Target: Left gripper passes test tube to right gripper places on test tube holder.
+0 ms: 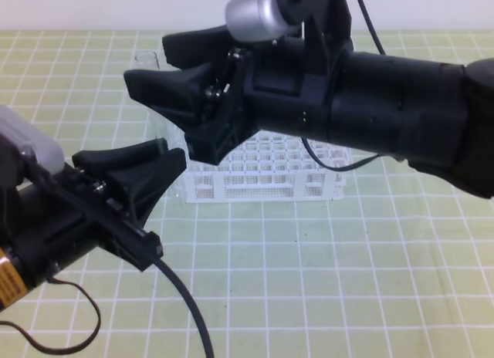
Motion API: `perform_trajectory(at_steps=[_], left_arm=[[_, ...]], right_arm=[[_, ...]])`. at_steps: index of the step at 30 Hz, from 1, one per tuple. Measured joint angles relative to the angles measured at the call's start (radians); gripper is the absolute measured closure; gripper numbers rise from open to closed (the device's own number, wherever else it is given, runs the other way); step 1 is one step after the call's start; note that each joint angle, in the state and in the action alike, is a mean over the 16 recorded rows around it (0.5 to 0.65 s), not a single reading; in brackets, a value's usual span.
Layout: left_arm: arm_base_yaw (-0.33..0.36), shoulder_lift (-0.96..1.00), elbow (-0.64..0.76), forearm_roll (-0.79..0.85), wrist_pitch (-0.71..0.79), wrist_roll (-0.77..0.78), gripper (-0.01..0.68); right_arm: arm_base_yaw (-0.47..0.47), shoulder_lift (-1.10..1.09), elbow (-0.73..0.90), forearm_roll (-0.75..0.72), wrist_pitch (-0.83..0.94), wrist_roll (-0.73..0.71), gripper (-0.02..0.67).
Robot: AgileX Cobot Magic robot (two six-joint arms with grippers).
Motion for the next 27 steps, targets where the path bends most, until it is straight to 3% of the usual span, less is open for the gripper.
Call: perform_trajectory(at_steps=[14, 27], left_arm=[[0.000, 0.000, 0.000, -0.001, -0.012, -0.001, 0.644], [0.000, 0.000, 0.000, -0.001, -0.015, -0.001, 0.637]], right_arm=[[0.000, 0.064, -0.056, -0.001, 0.023, 0.004, 0.248], [0.000, 0.083, -0.073, -0.001, 0.040, 0.004, 0.326]])
